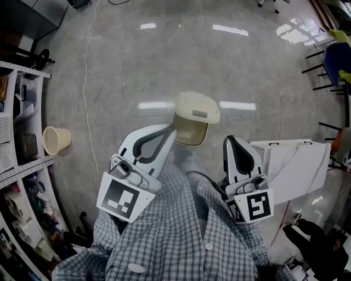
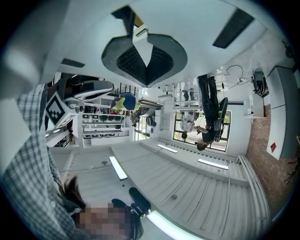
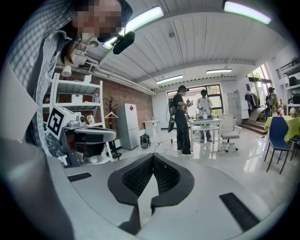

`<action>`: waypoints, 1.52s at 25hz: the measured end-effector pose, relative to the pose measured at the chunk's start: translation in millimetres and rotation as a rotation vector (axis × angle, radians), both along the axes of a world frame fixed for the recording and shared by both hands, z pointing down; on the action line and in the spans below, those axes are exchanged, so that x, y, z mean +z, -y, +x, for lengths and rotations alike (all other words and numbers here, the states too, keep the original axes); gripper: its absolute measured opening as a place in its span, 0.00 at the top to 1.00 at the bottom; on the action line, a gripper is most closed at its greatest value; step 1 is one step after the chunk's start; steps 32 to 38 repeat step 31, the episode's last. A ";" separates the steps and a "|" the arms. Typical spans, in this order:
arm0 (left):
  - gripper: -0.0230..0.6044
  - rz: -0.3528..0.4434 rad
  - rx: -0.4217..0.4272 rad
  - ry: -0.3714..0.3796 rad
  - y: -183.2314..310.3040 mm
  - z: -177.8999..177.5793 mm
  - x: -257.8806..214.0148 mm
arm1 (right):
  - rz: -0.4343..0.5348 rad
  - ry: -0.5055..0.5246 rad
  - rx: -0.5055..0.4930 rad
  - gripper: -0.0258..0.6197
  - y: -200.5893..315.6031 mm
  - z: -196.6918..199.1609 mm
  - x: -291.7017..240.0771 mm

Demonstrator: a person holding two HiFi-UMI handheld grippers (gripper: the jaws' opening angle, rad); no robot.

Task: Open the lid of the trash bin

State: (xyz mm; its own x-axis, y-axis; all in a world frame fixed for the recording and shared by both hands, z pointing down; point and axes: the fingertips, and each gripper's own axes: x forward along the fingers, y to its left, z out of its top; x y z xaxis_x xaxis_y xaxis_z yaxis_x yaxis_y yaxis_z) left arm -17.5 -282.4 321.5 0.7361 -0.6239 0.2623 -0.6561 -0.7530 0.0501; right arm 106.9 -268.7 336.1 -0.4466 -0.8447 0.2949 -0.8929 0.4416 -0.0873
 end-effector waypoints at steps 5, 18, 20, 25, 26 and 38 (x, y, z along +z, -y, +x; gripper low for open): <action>0.96 0.000 0.006 0.001 0.5 2.9 0.1 | 0.016 0.040 0.000 0.93 2.0 -2.4 -5.1; 0.96 0.006 0.010 0.003 -1.7 1.6 0.1 | 0.002 0.006 -0.001 0.93 -1.6 -1.5 -0.5; 0.96 0.005 0.007 0.002 -2.2 0.9 0.1 | 0.007 0.007 -0.006 0.93 -1.6 -2.8 -1.2; 0.96 0.002 -0.001 0.002 -3.9 -1.8 0.6 | 0.002 0.001 -0.007 0.93 -2.8 -4.2 0.2; 0.96 0.003 -0.002 0.002 -4.4 -2.2 0.0 | 0.001 0.000 -0.007 0.93 -3.5 -4.3 -0.1; 0.96 0.013 -0.004 -0.005 -7.7 -1.0 -3.6 | 0.000 -0.015 -0.021 0.93 -8.4 -3.7 -0.1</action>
